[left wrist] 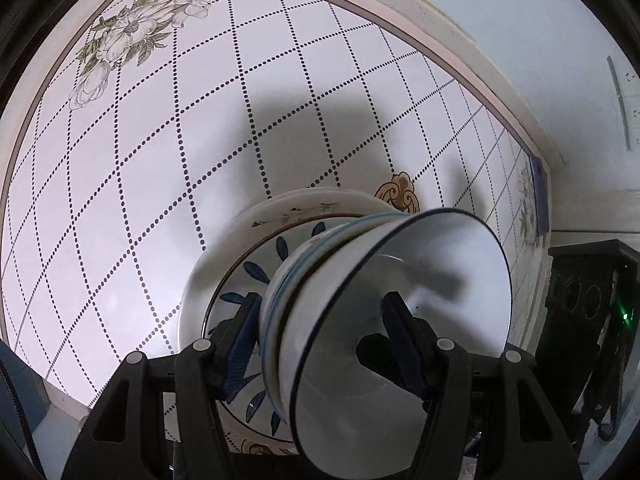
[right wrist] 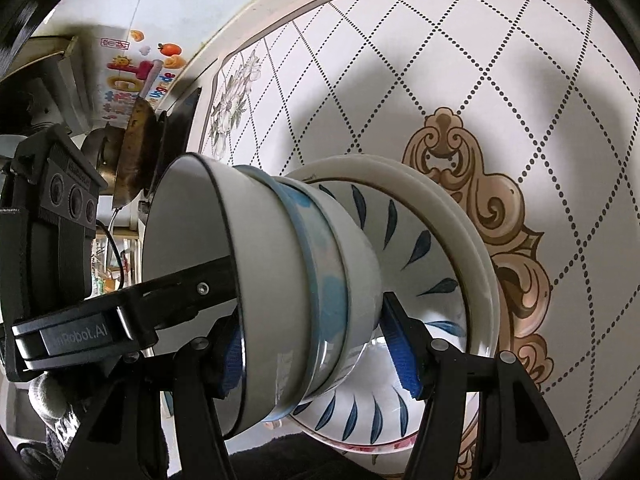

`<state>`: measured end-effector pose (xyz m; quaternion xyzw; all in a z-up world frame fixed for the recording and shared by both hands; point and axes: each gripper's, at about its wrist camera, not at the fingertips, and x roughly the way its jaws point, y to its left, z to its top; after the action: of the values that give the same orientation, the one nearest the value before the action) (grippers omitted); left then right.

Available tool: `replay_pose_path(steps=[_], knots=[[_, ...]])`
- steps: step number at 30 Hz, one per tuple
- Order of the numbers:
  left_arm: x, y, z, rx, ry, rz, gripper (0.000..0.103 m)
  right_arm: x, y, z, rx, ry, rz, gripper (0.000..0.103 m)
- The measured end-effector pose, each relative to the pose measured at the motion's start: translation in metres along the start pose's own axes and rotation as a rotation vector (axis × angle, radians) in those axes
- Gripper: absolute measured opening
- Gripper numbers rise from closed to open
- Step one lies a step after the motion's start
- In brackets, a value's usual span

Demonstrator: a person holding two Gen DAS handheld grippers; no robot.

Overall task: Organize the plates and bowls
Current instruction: 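Lift the bowl stack with both grippers over the plate stack, then lower the bowl stack onto the blue-striped plate and open both grippers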

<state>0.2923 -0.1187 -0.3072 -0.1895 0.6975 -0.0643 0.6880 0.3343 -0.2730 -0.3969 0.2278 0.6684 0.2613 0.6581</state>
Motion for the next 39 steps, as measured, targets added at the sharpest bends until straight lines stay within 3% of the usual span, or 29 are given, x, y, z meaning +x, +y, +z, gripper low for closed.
replay_pose_path(steps=[13, 17, 24, 25, 29, 35, 39], knots=[[0.002, -0.007, -0.004, 0.065, -0.014, 0.044, 0.059, -0.008, -0.004, -0.007, -0.016, -0.008, -0.034, 0.063], [-0.012, -0.011, -0.009, 0.107, -0.056, 0.090, 0.059, -0.012, -0.002, -0.009, -0.020, -0.011, -0.058, 0.063], [-0.053, -0.015, -0.026, 0.183, -0.162, 0.174, 0.059, -0.048, 0.018, -0.026, -0.032, -0.098, -0.170, 0.063], [-0.056, -0.016, -0.027, 0.190, -0.173, 0.175, 0.059, -0.055, 0.022, -0.030, -0.029, -0.114, -0.190, 0.065], [-0.078, -0.013, -0.041, 0.237, -0.229, 0.197, 0.059, -0.081, 0.041, -0.049, -0.011, -0.201, -0.271, 0.088], [-0.113, -0.007, -0.067, 0.319, -0.323, 0.217, 0.078, -0.113, 0.082, -0.089, -0.007, -0.348, -0.417, 0.092], [-0.140, -0.004, -0.089, 0.366, -0.391, 0.217, 0.089, -0.127, 0.105, -0.115, 0.022, -0.421, -0.454, 0.093]])
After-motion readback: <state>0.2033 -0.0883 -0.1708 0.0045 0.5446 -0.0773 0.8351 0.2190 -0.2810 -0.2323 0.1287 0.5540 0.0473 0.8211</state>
